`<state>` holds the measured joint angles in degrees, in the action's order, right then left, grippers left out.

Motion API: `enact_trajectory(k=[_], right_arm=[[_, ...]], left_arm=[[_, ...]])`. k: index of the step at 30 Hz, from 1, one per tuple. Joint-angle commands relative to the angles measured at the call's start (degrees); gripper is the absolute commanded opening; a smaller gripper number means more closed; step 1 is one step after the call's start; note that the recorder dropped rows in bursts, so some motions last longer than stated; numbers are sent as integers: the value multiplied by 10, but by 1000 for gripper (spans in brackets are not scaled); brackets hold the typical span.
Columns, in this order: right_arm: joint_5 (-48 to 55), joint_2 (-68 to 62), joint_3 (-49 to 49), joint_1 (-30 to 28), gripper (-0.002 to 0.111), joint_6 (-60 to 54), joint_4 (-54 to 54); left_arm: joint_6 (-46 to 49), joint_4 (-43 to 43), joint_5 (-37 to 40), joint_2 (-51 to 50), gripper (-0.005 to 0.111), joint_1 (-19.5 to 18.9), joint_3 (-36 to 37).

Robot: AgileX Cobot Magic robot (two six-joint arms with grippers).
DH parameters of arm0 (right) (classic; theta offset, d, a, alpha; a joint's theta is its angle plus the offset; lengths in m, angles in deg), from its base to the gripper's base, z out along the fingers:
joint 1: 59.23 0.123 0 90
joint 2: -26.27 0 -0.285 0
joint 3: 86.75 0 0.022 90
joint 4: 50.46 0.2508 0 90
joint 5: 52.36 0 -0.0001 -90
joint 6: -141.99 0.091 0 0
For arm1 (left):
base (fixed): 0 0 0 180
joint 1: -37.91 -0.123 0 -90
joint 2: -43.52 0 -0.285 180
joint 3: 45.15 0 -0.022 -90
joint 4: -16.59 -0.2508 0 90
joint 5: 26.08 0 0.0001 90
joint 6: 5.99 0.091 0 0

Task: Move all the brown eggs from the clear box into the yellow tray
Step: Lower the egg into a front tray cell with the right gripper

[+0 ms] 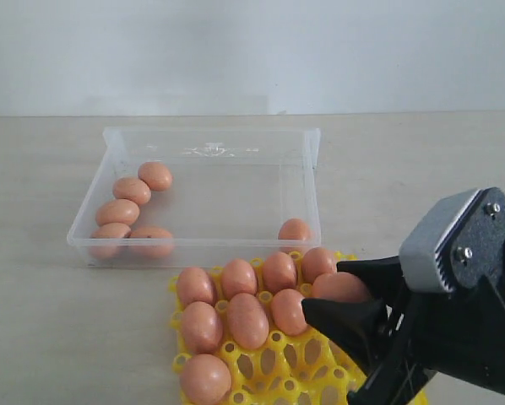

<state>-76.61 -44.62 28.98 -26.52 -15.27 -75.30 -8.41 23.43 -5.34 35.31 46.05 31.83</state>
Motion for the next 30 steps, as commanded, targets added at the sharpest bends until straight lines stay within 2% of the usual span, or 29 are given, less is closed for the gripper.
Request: enact_trajectory(k=[1, 4, 8, 16, 22, 30], right_arm=[[-13, 4, -2, -2, 0, -9, -71], [-35, -23, -2, -2, 0, -22, -73], [-117, -103, 6, -2, 0, -82, -73], [-211, -207, 53, -2, 0, -76, -68], [-180, -213, 79, -2, 0, -98, -51], [-434, -283, 84, -2, 0, -143, -18]], left_arm=[[2, -2, -4, -2, 4, 1, 2], [2, -2, -4, -2, 4, 1, 2], [2, -2, -4, -2, 4, 1, 2], [2, -2, -4, -2, 4, 1, 2], [2, -2, -4, -2, 4, 1, 2], [2, -2, -4, -2, 4, 1, 2]])
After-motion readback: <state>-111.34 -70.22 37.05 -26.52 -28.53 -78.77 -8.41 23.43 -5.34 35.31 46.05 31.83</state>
